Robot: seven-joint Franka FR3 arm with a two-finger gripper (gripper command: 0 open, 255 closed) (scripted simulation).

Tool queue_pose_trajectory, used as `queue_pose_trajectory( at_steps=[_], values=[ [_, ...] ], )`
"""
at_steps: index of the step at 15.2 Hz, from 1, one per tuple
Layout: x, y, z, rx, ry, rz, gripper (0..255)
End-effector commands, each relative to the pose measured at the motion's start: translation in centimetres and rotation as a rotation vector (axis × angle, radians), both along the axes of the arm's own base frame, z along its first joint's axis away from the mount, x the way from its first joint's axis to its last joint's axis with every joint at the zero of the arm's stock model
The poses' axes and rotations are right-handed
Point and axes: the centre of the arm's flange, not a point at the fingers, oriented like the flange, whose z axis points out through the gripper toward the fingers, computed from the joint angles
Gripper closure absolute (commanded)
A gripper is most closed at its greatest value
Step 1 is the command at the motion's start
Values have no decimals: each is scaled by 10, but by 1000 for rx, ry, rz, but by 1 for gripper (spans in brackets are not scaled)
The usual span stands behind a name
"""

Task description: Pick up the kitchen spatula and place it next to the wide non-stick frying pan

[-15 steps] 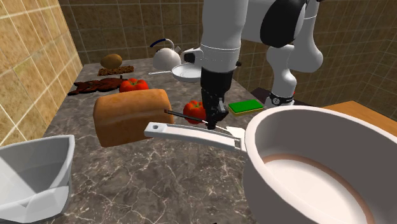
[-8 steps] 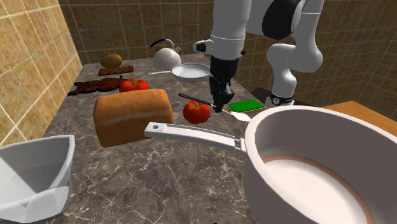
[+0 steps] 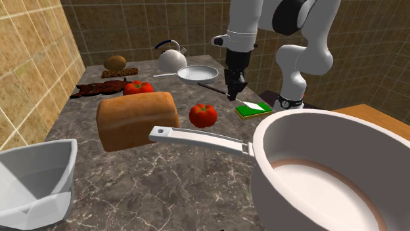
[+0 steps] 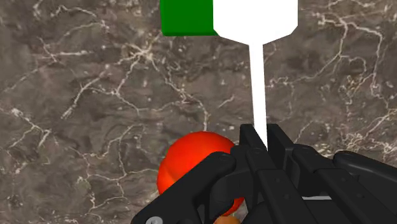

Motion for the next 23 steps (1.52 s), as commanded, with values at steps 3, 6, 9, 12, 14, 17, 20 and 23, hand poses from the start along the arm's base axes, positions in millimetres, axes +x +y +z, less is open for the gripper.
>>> queue_pose_trajectory(
  at_steps=[3,6,9,12,14,17,20,23],
  values=[
    [-48,-24,3,1,0,1,255],
    [-84,-42,3,1,0,1,255],
    [-120,-59,3,1,0,1,255],
    [-156,-76,3,1,0,1,255],
    [-179,-87,3,1,0,1,255],
    [-204,-99,-2,1,0,1,255],
    [-204,-99,-18,1,0,1,255],
    [-204,-99,-34,1,0,1,255]
  ],
)
